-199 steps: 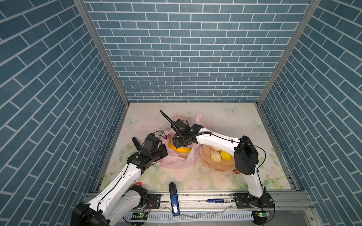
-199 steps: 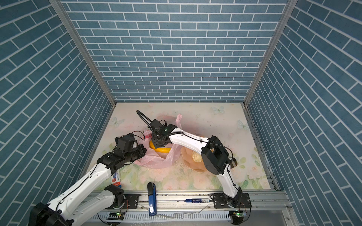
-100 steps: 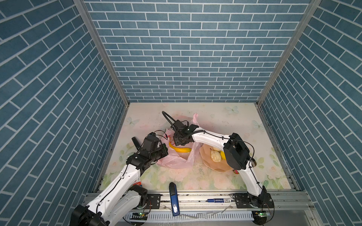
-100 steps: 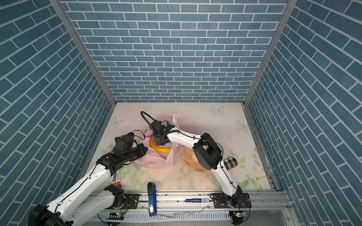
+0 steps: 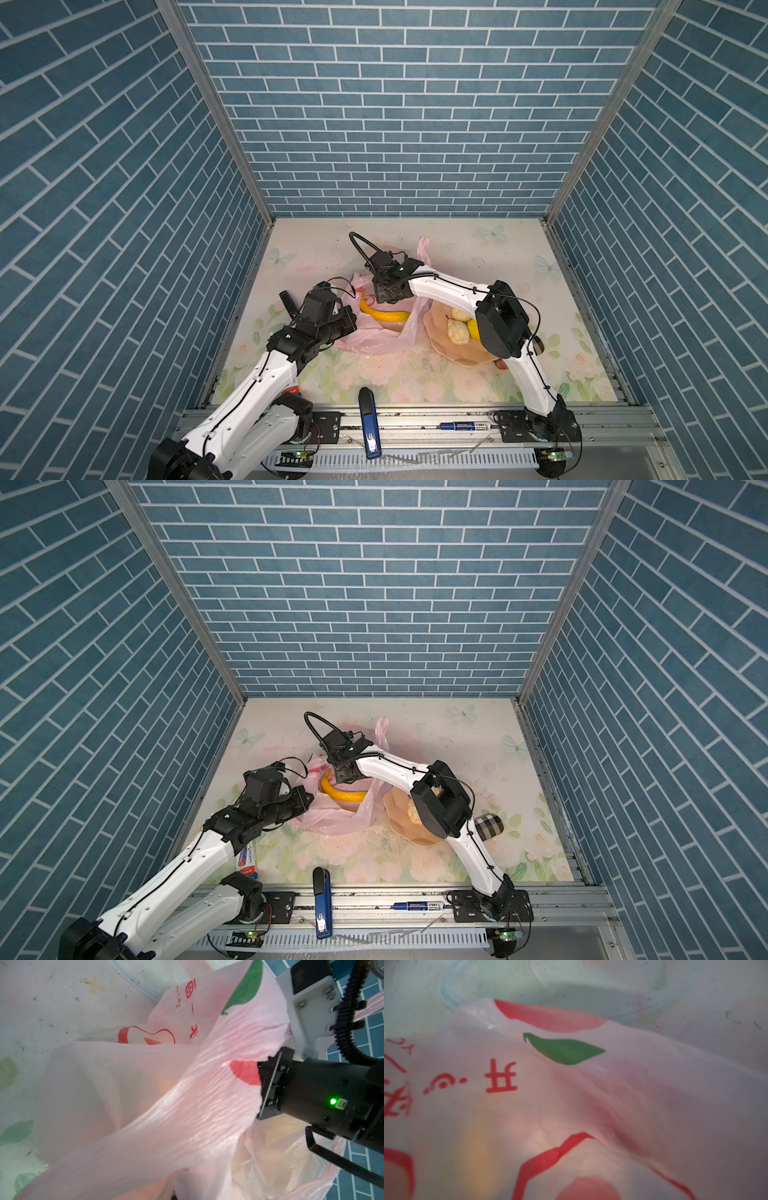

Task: Take the fake fruits out of the plastic bag
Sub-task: 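Move the right gripper back over the bag and reach inside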

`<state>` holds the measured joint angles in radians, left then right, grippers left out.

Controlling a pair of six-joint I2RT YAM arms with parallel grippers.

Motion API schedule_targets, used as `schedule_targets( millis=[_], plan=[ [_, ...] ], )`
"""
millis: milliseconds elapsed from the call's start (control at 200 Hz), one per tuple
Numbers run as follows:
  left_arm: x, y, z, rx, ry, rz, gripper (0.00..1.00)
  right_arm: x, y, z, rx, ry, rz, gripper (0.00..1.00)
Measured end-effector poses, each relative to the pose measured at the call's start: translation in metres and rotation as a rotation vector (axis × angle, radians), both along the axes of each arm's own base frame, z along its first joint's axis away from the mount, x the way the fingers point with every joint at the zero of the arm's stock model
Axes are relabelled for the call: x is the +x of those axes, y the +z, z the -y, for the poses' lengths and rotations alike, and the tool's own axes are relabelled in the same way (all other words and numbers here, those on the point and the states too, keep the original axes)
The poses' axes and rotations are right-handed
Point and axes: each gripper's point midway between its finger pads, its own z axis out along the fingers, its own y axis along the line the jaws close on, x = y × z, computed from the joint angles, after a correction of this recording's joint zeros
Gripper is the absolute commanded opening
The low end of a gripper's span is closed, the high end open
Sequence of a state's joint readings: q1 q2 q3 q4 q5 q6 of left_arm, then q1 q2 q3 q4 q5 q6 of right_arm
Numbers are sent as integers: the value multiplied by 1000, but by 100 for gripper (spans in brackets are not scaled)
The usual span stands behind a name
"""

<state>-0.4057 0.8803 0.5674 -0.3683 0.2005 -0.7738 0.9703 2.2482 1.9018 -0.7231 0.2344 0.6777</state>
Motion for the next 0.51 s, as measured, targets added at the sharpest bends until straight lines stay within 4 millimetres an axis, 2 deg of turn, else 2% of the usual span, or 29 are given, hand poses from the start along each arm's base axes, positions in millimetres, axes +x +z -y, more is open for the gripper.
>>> schedule_targets(
  millis=[505],
  plan=[
    [-5, 0, 1, 1, -22, -3, 0, 10, -5, 17, -35, -107, 16, 83]
  ],
)
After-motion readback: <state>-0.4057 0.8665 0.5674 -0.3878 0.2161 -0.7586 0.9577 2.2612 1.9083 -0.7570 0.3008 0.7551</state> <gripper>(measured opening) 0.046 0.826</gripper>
